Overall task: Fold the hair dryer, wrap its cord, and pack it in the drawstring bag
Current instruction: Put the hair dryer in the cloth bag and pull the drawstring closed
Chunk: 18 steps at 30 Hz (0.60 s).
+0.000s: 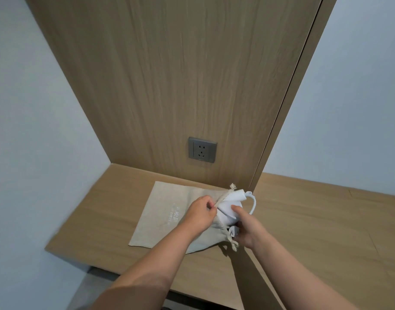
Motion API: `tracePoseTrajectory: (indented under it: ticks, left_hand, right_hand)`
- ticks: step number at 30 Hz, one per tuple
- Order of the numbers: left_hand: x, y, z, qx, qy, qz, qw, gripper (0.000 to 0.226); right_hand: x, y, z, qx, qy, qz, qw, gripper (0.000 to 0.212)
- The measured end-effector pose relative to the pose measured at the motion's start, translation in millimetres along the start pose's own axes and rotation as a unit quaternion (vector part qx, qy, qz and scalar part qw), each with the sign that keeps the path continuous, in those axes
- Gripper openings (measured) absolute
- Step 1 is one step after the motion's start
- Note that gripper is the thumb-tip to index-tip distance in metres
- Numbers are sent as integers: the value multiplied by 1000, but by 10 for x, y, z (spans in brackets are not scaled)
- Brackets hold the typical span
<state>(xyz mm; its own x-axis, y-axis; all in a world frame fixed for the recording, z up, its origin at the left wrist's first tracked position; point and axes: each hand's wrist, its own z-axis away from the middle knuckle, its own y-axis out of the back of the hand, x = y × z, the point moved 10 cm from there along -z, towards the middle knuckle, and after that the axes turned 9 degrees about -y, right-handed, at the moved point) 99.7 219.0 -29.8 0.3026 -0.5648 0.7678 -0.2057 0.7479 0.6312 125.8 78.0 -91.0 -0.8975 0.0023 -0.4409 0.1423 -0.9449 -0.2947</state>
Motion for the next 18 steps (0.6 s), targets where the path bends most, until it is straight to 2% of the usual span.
tracePoseTrajectory:
  ticks: [3, 7, 14, 18]
  left_hand:
    - [3, 9, 8, -8, -21, -85, 996, 18]
    - [50, 21, 81, 11, -35, -228, 973, 13]
    - [-143, -121, 235, -65, 24, -228, 971, 19]
    - [-162, -202, 319, -90, 25, -215, 972, 21]
  right_hand:
    - [129, -23, -37, -26, -74, -36, 996, 36]
    - [152, -53, -85, -32, -85, -63, 994, 34]
    - [141, 66, -142, 20, -97, -54, 994, 16]
    - [95, 123, -104, 41, -89, 53, 994, 15]
